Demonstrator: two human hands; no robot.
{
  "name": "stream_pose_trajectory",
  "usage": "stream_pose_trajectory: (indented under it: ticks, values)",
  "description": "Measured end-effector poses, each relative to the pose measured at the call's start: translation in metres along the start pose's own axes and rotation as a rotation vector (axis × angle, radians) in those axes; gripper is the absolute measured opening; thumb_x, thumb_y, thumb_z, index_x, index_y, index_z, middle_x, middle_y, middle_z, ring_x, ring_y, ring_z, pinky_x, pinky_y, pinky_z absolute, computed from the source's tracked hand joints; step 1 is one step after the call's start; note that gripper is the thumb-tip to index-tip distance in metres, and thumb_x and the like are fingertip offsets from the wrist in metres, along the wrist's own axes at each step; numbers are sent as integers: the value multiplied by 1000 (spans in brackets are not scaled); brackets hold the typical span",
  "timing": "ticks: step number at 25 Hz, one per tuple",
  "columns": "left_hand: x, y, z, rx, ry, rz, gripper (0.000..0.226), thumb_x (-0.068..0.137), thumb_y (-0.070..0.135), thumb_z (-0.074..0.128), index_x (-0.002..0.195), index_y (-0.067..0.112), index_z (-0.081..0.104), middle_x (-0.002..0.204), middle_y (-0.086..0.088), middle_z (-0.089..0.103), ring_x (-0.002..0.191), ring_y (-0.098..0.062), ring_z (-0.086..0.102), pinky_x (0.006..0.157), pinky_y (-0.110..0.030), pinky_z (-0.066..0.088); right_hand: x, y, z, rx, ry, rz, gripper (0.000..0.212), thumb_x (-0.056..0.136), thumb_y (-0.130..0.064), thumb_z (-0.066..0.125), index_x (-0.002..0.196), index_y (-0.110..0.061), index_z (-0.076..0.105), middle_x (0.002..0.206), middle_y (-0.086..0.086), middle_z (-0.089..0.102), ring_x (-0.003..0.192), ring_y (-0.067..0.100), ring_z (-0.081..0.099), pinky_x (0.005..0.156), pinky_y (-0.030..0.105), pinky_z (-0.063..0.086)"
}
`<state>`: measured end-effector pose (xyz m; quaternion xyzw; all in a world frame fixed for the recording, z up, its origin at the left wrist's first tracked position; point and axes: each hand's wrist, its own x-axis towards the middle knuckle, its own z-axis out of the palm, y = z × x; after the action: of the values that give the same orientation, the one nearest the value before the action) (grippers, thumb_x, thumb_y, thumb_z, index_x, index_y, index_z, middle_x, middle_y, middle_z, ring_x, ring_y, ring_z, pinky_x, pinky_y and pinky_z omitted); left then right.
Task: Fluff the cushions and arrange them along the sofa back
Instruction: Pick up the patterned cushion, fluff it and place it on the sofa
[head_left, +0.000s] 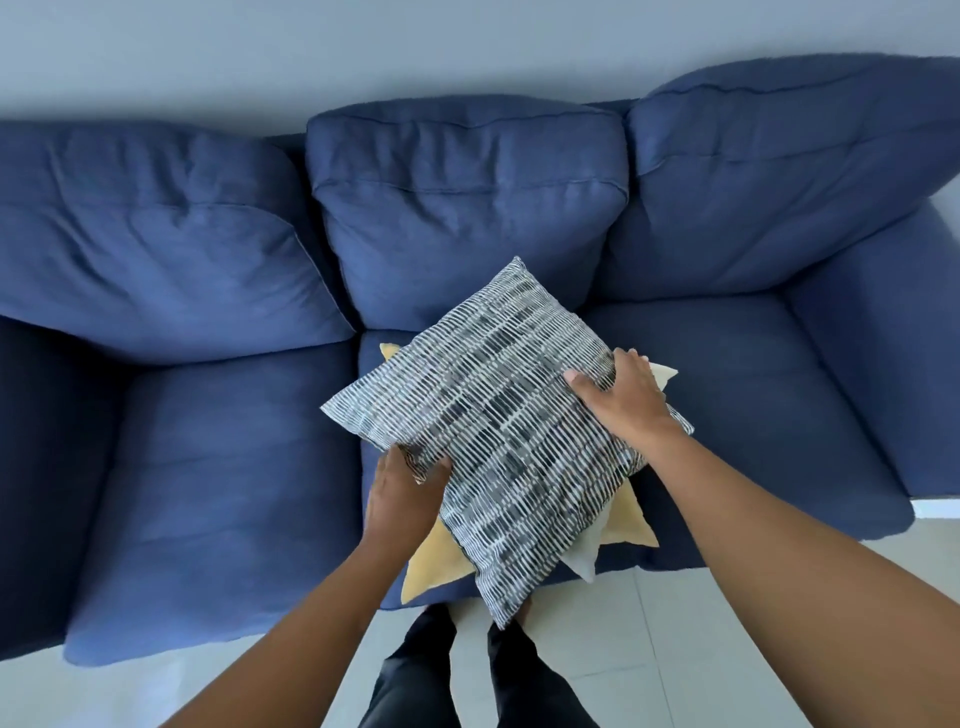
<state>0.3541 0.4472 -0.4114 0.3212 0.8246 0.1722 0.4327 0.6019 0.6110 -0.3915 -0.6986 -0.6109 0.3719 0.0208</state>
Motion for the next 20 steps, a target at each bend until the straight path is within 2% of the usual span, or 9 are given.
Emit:
stream_pose_trajectory:
  ticks: [2,3,6,8,12,15,17,18,20]
  values:
    - [-6,1,7,-129,-74,-94,36,97,56,61,97,21,51,80,1,53,71,-21,53,65,-38,41,4,3,-4,84,-79,64,99,83,-81,52,157,-18,32,163,9,40,151,32,35,121,57,31]
    - [-9,3,10,-203,-114,-119,38,96,56,62,87,21,48,73,1,47,64,-21,46,64,-39,40,5,4,-5,110,-112,81,98,79,-84,52,152,-20,39,153,7,51,141,32,47,115,56,39]
    - [-15,16,13,-309,-120,-101,49,96,55,62,99,6,56,75,-2,45,63,-22,40,63,-40,38,1,0,-10,141,-139,49,86,80,-83,54,137,-19,51,123,0,61,116,27,59,101,47,48]
    - [-17,26,9,-327,-93,-93,46,101,47,60,109,2,53,72,-2,42,57,-18,35,57,-37,32,-4,-3,-14,157,-153,23,81,81,-81,56,131,-17,57,117,-3,62,107,21,59,97,43,49]
    - [-17,40,-12,-451,-102,-100,28,107,30,54,88,10,48,65,0,38,52,-13,32,57,-36,32,-16,-6,-26,312,-209,22,75,76,-80,65,97,-8,68,101,1,77,93,22,71,90,40,55]
    - [-19,46,-37,-632,-112,-92,26,108,24,53,82,24,58,73,8,53,65,-10,49,65,-30,43,-36,-21,-42,597,-263,19,54,85,-59,73,98,-6,77,95,1,84,85,19,79,84,35,59]
    - [-20,44,-57,-699,-118,-83,21,103,34,61,106,17,72,105,-6,77,94,-25,72,88,-43,59,-47,-33,-50,684,-315,-26,41,89,-50,73,105,-13,79,98,0,84,85,15,80,77,31,58]
    - [-20,42,-66,-716,-112,-95,32,101,37,63,120,14,72,121,-12,77,108,-33,73,98,-52,59,-51,-39,-53,707,-340,-46,39,89,-48,73,107,-14,79,101,1,84,89,17,80,78,32,58]
    - [-26,36,-85,-759,-86,-82,32,105,27,56,127,9,70,121,-16,78,107,-37,75,98,-57,58,-54,-52,-56,757,-416,-53,37,89,-44,73,112,-15,78,107,4,83,97,22,79,85,38,58]
